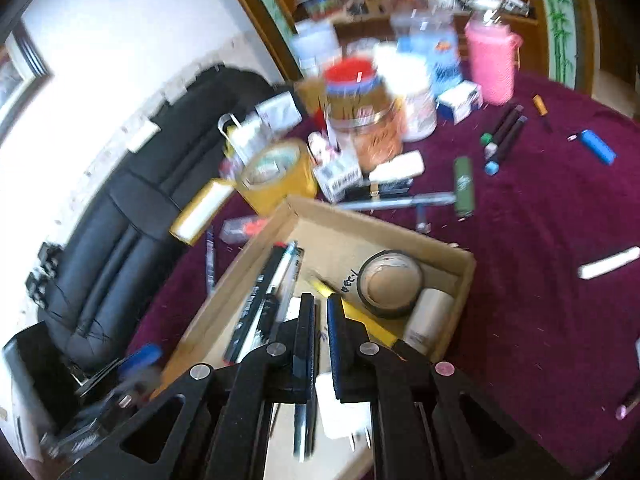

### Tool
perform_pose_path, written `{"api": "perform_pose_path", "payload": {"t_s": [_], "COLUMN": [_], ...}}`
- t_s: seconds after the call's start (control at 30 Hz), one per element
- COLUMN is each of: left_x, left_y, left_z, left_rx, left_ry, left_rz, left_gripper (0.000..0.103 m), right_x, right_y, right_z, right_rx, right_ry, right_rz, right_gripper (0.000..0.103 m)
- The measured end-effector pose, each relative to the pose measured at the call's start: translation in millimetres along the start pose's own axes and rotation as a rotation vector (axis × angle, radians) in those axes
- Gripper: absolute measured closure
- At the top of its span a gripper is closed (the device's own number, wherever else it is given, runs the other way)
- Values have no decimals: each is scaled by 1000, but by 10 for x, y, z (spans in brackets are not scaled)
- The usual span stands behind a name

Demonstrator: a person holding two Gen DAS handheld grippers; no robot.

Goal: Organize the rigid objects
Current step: 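Carry the gel pen and yellow pen over the tray and release both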

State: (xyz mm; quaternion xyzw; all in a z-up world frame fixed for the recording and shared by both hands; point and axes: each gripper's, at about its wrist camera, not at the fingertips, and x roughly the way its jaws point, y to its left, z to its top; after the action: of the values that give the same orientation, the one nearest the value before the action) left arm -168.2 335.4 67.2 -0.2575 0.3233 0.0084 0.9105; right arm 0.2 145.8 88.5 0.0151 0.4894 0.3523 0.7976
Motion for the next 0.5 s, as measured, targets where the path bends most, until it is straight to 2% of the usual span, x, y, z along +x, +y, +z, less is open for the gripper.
{"api": "perform_pose_path", "payload": {"t_s": [0.13,0.23,0.4,0.5], "left_x": [-59,-102,-61,-63], "left_y": [60,86,82,27], "left_z": [-34,-44,-47,-56], "left_rx": [-5,5,3,19], "left_ry": [-6,-26,-13,-13], "left_rz": [-7,1,-9,5], "left_gripper": [47,37,35,31], "right_x": [262,202,52,-105], "right_y": [4,-12,-171,-281], "right_z": [45,45,-34,-199], "right_rx": [-11,-25,1,3], "right_ry": [43,15,-2,-21], "right_rz": [-16,-43,-85,-110], "right_gripper": [95,95,95,94]}}
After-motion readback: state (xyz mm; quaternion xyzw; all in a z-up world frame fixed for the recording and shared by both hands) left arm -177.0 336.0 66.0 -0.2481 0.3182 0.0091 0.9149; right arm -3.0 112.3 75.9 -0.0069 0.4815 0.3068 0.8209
